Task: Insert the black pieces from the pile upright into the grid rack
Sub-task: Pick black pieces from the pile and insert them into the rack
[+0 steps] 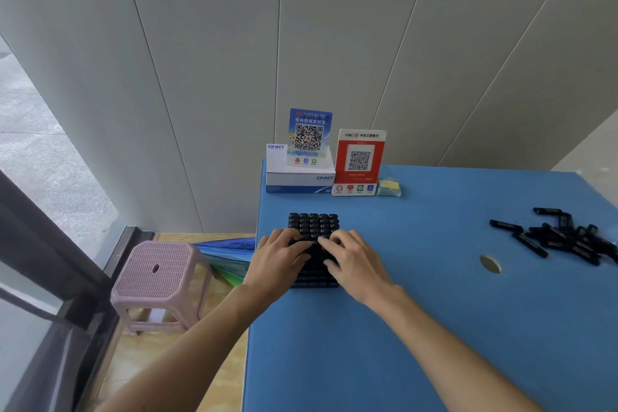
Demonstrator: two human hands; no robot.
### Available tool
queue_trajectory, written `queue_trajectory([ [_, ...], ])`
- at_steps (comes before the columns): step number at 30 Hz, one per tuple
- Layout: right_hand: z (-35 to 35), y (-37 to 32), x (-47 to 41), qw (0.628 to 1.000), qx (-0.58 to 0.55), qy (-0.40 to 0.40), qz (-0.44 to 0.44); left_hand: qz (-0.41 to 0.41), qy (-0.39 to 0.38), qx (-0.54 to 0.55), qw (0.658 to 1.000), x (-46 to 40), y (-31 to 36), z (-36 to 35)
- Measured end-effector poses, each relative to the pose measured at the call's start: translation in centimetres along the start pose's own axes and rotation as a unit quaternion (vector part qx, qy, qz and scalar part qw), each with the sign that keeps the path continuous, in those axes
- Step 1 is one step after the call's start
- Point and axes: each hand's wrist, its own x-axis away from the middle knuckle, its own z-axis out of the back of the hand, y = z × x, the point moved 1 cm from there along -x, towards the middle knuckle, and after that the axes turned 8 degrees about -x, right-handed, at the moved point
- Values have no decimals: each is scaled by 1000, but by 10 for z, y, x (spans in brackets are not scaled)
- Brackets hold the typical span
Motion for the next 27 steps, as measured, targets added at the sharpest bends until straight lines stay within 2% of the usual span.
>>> queue_trajectory([
  [6, 29, 22, 17, 999, 4, 1, -42, 15, -15, -38, 999, -4, 11, 10],
  [11, 54, 66, 53, 995, 6, 1, -96, 2, -37, -69, 997, -19, 49, 6],
  [27, 156, 263, 272, 982, -6, 31, -188, -87, -87, -122, 985, -45, 301, -69],
])
